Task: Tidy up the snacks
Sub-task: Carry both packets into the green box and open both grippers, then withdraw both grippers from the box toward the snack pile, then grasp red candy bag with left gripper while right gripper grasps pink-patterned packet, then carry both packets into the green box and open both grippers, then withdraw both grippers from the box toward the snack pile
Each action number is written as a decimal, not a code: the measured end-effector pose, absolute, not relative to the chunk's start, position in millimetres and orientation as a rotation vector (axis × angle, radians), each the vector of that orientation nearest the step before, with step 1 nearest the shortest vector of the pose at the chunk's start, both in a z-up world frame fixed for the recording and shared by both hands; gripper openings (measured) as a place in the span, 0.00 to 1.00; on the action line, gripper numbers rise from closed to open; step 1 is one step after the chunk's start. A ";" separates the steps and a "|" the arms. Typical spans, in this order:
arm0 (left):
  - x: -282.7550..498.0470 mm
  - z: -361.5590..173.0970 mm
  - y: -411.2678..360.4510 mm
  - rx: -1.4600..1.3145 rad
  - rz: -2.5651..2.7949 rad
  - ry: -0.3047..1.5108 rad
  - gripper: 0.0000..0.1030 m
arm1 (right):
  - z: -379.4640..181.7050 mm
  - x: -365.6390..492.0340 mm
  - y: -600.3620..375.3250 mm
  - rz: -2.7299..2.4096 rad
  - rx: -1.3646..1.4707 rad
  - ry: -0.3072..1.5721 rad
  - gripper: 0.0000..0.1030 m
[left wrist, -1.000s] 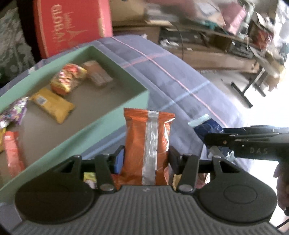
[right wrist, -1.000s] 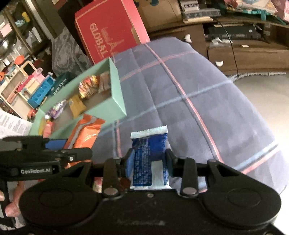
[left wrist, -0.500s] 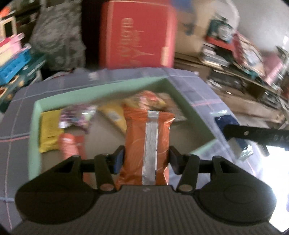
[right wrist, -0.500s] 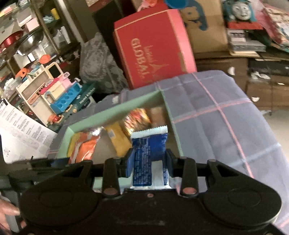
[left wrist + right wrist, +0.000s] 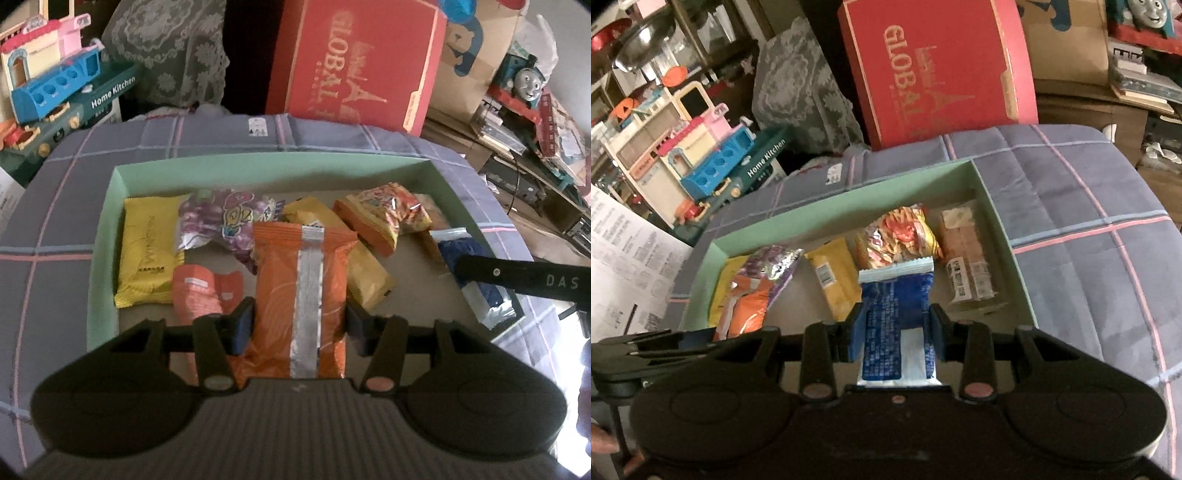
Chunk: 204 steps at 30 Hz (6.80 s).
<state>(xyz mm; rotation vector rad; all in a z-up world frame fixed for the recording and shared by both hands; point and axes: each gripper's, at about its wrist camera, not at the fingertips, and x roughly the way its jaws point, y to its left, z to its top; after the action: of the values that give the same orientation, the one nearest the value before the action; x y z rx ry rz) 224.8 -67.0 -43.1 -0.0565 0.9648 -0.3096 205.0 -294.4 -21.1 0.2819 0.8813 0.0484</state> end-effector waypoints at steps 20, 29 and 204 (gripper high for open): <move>223.1 -49.1 -71.3 -0.041 -0.231 0.949 1.00 | -19.6 204.2 -291.1 0.042 0.239 0.824 1.00; 191.0 -30.5 -63.9 -0.043 -0.232 0.939 1.00 | -3.8 173.2 -292.2 0.057 0.267 0.829 1.00; 89.8 -21.2 -19.4 0.039 -0.139 0.889 1.00 | -3.3 77.6 -292.7 0.064 0.444 0.862 1.00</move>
<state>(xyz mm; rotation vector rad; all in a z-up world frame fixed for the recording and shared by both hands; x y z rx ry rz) 89.8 -19.4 -21.2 0.0389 0.8893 -0.1392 77.6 -292.7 -3.3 0.4440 0.8618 0.0643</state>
